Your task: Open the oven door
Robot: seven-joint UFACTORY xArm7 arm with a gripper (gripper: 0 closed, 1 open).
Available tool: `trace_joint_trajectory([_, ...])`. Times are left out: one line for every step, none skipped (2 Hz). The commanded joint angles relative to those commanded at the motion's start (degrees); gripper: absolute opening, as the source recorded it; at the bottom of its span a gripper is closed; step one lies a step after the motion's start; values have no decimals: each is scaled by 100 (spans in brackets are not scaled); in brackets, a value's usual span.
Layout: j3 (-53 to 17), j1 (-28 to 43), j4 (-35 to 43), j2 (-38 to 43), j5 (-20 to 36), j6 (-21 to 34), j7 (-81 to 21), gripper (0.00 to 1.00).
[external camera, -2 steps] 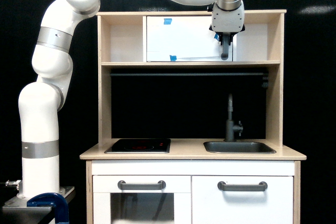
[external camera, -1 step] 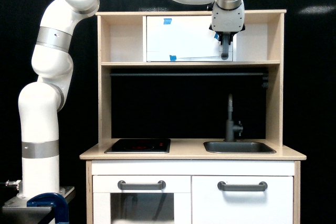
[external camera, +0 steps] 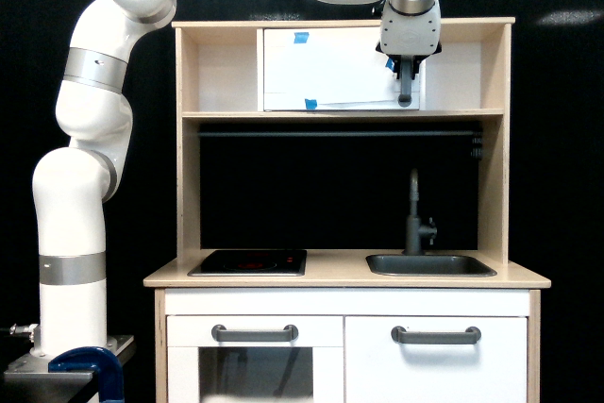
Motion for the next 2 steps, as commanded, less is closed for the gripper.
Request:
trace_joint_trajectory([-13, -295, -243, -234, 41, 242, -190, 0])
trace_joint_trajectory([-81, -638, -507, -558, 83, 607, -383, 0])
